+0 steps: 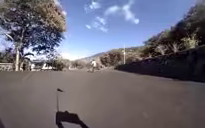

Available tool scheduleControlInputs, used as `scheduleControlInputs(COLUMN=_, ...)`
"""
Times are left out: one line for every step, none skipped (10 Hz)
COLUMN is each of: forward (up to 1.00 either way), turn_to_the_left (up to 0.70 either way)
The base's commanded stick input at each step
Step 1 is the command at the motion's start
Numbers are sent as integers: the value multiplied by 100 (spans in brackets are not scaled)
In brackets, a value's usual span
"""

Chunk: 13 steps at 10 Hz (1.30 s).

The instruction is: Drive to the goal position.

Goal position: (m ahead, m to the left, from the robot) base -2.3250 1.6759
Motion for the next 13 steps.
scheduleControlInputs(forward=50, turn_to_the_left=0)
scheduleControlInputs(forward=50, turn_to_the_left=0)
scheduleControlInputs(forward=50, turn_to_the_left=0)
scheduleControlInputs(forward=50, turn_to_the_left=0)
scheduleControlInputs(forward=50, turn_to_the_left=0)
scheduleControlInputs(forward=50, turn_to_the_left=0)
scheduleControlInputs(forward=50, turn_to_the_left=0)
scheduleControlInputs(forward=50, turn_to_the_left=0)
scheduleControlInputs(forward=50, turn_to_the_left=0)
scheduleControlInputs(forward=50, turn_to_the_left=-50)
scheduleControlInputs(forward=50, turn_to_the_left=-48)
scheduleControlInputs(forward=50, turn_to_the_left=-47)
scheduleControlInputs(forward=50, turn_to_the_left=-33)
